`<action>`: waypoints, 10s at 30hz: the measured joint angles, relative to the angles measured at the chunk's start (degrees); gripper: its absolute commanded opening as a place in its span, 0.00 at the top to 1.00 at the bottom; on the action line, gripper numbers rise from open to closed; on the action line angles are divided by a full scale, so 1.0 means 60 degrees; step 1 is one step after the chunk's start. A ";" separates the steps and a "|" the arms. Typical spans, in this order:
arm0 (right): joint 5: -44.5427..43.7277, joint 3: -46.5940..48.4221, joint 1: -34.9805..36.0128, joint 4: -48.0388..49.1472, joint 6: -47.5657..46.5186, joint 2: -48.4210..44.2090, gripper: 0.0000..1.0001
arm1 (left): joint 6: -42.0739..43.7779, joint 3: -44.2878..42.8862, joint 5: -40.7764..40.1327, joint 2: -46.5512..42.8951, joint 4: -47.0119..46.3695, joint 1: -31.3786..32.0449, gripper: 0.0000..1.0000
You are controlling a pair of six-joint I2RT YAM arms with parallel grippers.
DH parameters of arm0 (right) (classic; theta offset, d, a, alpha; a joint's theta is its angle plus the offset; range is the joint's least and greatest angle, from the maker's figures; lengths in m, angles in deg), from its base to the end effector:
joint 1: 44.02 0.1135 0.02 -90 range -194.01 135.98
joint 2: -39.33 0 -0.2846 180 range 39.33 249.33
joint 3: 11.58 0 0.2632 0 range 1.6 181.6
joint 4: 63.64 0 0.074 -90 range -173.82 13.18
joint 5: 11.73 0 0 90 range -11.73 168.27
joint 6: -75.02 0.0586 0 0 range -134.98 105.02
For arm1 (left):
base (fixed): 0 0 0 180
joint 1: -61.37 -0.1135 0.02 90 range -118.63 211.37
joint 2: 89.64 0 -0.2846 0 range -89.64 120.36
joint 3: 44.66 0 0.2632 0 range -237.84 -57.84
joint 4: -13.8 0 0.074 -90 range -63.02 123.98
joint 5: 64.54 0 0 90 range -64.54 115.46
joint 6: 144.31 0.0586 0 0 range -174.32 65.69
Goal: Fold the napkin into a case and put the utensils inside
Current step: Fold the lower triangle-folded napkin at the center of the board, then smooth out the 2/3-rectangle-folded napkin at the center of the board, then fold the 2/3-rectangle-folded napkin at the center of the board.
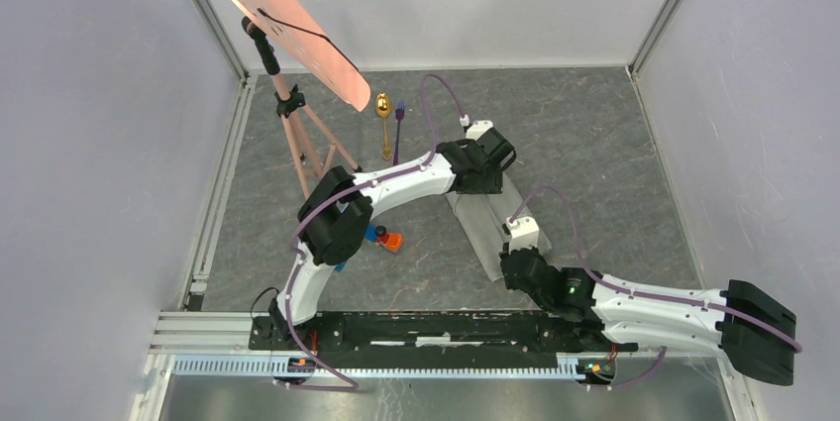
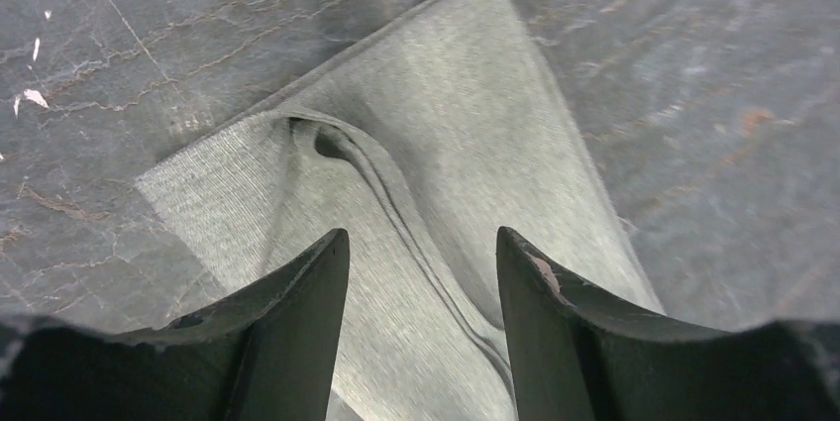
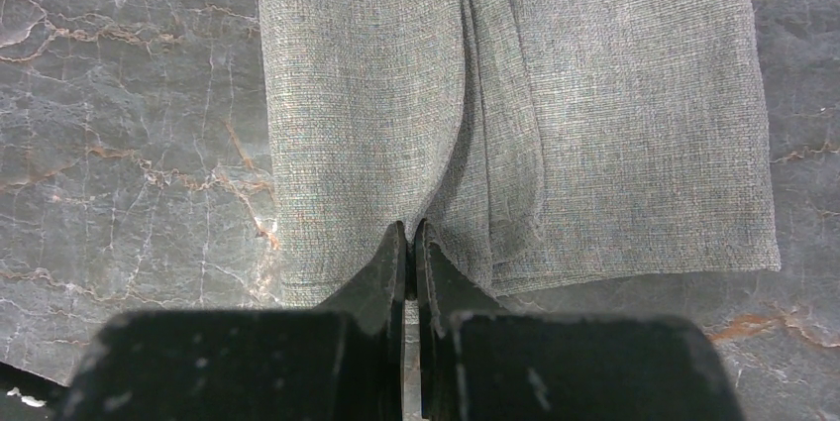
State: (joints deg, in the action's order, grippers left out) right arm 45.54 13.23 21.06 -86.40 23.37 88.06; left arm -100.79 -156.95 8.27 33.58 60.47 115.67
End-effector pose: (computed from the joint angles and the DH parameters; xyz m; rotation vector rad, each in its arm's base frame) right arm 0.0951 0.1294 0.1310 -0.2625 2.2298 0.2894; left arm 0.3082 -0.3992 0.1919 0.0619 2.5393 -0.3234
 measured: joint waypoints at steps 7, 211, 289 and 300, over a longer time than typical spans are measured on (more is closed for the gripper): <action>-0.0004 -0.0018 -0.0022 -0.0007 0.0058 -0.0051 0.98 | 0.0430 0.0565 0.0335 -0.1129 -0.0357 -0.0029 0.85; 1.0335 0.0860 -1.1409 0.1049 -0.2044 0.1588 0.02 | -0.0084 0.0962 -0.1286 -0.0652 0.2116 0.4229 0.98; 0.7373 0.3104 -0.8455 0.0652 -0.3985 0.2925 1.00 | 0.0980 0.3544 0.2164 -0.1096 -0.3413 0.0033 0.98; 0.7457 0.2484 -0.7202 0.2255 -0.1126 0.2998 1.00 | 0.0987 0.3796 0.2320 -0.1096 -0.4022 0.0018 0.98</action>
State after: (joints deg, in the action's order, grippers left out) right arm 90.28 28.14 -22.15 -72.88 16.62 106.05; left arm -94.87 -134.17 22.19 27.00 36.34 115.78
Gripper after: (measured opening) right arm 0.011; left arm 0.032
